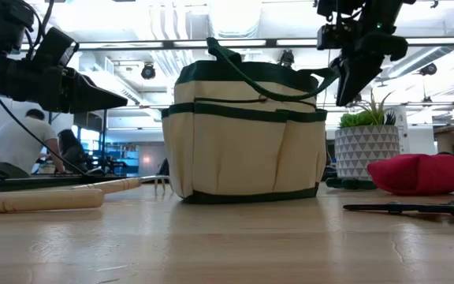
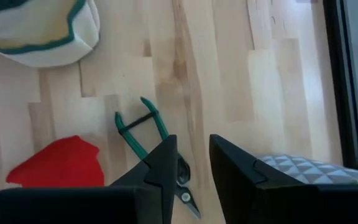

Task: Pick & Place Garden tools in Gardening bag
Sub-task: Put the top green shears into the green gardening bag

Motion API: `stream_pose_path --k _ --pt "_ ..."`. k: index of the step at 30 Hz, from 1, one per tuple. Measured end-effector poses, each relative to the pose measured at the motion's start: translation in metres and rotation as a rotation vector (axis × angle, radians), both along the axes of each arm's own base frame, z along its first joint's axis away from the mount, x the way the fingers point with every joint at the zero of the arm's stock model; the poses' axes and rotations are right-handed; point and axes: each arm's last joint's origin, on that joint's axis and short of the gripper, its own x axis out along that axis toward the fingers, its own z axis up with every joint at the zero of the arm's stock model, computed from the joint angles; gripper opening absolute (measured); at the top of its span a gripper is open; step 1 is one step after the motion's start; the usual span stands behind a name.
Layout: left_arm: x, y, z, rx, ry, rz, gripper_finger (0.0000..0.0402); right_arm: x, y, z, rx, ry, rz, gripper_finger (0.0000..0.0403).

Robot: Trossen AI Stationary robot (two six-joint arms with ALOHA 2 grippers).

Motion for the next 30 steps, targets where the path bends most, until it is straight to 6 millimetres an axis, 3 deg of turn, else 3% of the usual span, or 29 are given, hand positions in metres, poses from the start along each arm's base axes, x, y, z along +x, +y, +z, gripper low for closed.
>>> stream_pose_path --k 14,23,30 --pt "0.000 0.000 0.000 0.000 0.000 0.000 0.0218 -0.004 0.001 -0.030 0.012 0.044 0.005 0.0109" --pt "0.000 0.000 0.000 0.000 -0.001 0.000 0.0218 -0.007 0.002 -0.052 0.008 0.040 0.012 0.0101" --pt "0.000 0.000 0.000 0.000 -0.001 0.000 0.0218 -0.005 0.001 -0.055 0.007 0.018 0.005 0.0104"
